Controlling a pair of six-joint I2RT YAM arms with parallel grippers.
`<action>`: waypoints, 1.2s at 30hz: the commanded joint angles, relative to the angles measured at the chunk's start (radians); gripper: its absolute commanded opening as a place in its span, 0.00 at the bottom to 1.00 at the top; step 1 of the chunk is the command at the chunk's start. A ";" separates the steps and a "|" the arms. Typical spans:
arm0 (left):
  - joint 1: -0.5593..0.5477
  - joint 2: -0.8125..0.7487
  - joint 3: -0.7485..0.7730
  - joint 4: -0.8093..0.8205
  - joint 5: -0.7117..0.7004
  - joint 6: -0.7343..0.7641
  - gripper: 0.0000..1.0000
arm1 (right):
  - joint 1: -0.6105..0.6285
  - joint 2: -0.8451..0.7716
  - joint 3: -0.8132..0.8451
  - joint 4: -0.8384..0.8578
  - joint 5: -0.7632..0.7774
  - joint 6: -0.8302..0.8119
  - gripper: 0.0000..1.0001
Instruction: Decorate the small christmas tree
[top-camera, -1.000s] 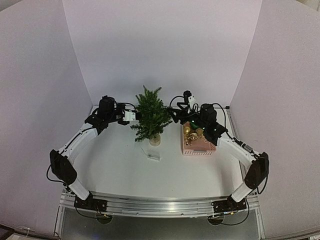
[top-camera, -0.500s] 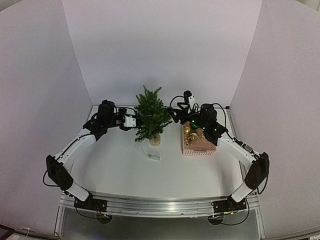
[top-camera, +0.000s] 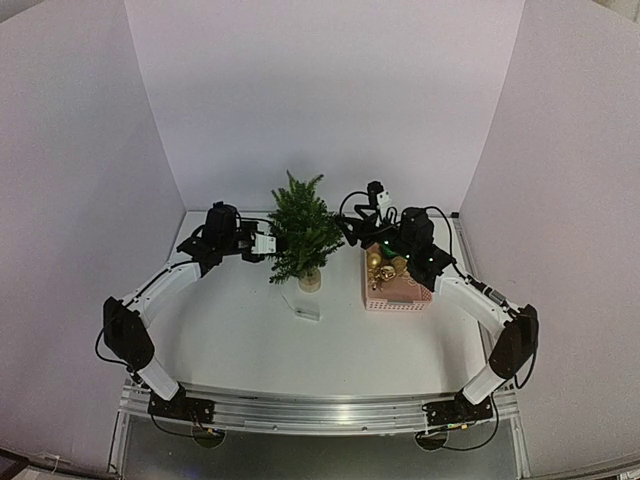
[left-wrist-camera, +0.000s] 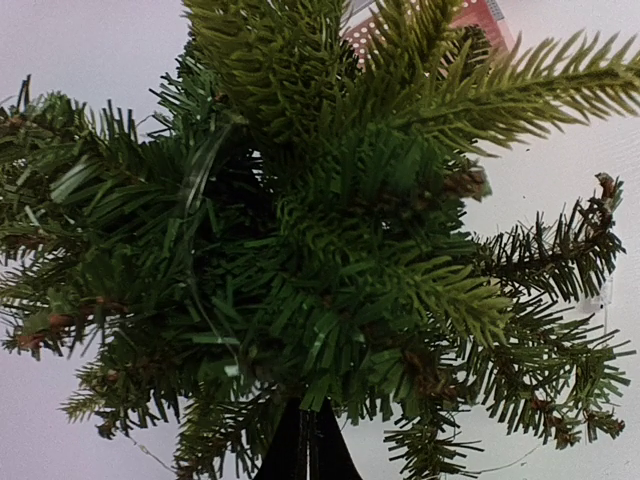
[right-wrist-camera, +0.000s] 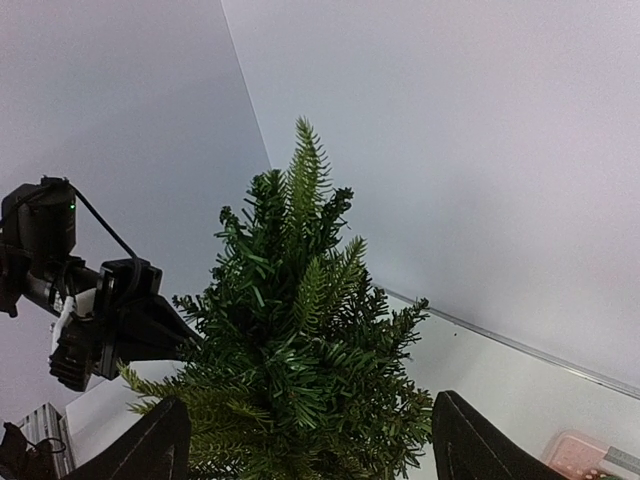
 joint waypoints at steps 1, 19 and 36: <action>0.001 0.024 0.016 0.038 0.013 -0.009 0.00 | -0.004 -0.025 0.003 0.001 0.013 0.012 0.81; 0.007 -0.097 -0.005 -0.047 -0.002 -0.013 0.48 | -0.004 -0.110 -0.078 -0.070 0.042 0.055 0.94; 0.052 -0.262 -0.059 -0.045 0.015 -0.134 0.99 | -0.180 -0.126 -0.037 -0.600 0.246 0.231 0.94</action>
